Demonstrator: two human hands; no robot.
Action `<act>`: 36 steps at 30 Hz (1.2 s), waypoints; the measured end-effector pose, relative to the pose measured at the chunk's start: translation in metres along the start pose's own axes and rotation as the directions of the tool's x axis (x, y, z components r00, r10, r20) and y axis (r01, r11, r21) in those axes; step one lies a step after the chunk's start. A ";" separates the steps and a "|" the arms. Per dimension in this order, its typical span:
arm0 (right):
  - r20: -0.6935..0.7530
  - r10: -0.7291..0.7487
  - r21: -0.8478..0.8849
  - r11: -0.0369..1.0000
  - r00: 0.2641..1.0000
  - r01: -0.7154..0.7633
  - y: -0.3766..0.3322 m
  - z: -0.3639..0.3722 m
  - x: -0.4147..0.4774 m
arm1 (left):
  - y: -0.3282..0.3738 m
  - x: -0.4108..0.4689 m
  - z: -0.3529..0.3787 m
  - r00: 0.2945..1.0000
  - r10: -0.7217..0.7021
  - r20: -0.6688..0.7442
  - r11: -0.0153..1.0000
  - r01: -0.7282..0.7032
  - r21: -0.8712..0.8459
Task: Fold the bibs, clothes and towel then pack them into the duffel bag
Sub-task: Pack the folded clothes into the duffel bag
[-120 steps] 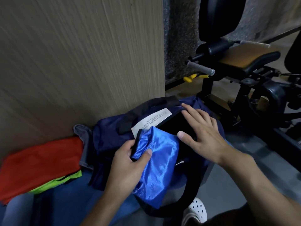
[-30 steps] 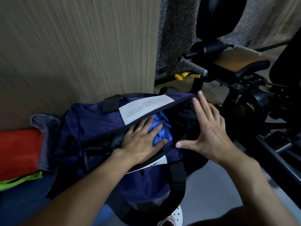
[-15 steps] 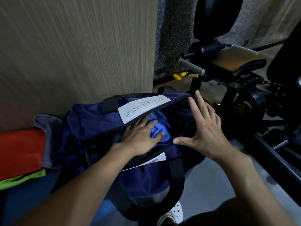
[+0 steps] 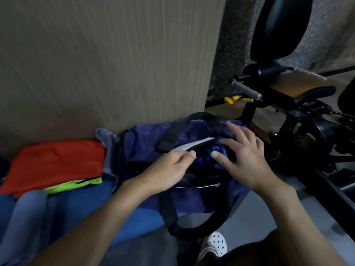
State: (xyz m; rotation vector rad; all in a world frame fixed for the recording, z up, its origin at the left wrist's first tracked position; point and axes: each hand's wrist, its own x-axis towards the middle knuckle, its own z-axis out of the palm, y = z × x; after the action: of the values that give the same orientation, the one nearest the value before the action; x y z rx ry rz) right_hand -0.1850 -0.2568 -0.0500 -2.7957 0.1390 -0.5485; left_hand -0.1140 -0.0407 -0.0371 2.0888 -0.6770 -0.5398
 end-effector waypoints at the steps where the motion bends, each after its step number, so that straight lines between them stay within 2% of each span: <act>1: -0.007 -0.031 0.010 0.999 0.999 0.031 -0.011 0.001 0.002 | -0.003 -0.008 -0.009 0.999 -0.006 -0.040 0.996 0.002 -0.085; 3: -0.001 -0.093 0.030 0.995 0.996 0.093 -0.036 0.004 0.007 | -0.011 -0.022 -0.029 0.987 -0.011 -0.158 0.984 -0.017 -0.176; 6: 0.024 -0.188 0.058 0.981 0.982 0.187 -0.078 0.017 0.019 | -0.031 -0.043 -0.068 0.934 -0.026 -0.357 0.978 -0.049 -0.201; 9: 0.042 -0.295 0.082 0.953 0.955 0.291 -0.126 0.037 0.034 | -0.064 -0.063 -0.110 0.885 -0.091 -0.456 0.979 -0.005 -0.204; 12: 0.076 -0.411 0.155 0.905 0.908 0.397 -0.173 0.058 0.048 | -0.104 -0.081 -0.147 0.829 -0.090 -0.551 0.992 0.027 -0.122; 14: 0.157 -0.458 0.314 0.863 0.875 0.395 -0.207 0.077 0.058 | -0.136 -0.091 -0.168 0.772 -0.083 -0.630 0.996 0.093 -0.017; 16: 0.268 -0.448 0.482 0.829 0.853 0.284 -0.239 0.099 0.065 | -0.167 -0.100 -0.182 0.712 -0.039 -0.701 0.983 0.154 0.101; 18: 0.355 -0.391 0.569 0.811 0.849 0.136 -0.265 0.123 0.072 | -0.191 -0.107 -0.192 0.683 0.002 -0.731 0.955 0.216 0.204; 22: 0.450 -0.220 0.564 0.822 0.866 -0.084 -0.294 0.165 0.097 | -0.221 -0.110 -0.212 0.721 0.048 -0.691 0.855 0.329 0.402; 25: 0.467 -0.059 0.477 0.857 0.882 -0.195 -0.299 0.196 0.122 | -0.232 -0.110 -0.225 0.747 -0.004 -0.665 0.800 0.402 0.446; 30: 0.480 0.123 0.368 0.871 0.869 -0.326 -0.301 0.227 0.153 | -0.247 -0.107 -0.225 0.805 -0.227 -0.548 0.698 0.527 0.485; 36: 0.482 0.217 0.511 0.717 0.849 -0.474 -0.300 0.243 0.170 | -0.251 -0.103 -0.227 0.808 -0.247 -0.536 0.704 0.529 0.474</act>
State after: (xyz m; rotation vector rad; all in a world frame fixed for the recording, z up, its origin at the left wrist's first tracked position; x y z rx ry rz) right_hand 0.0763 0.0672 -0.1156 -2.0876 0.3369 0.0771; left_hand 0.0098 0.2828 -0.1091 2.8804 -0.1041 -0.0405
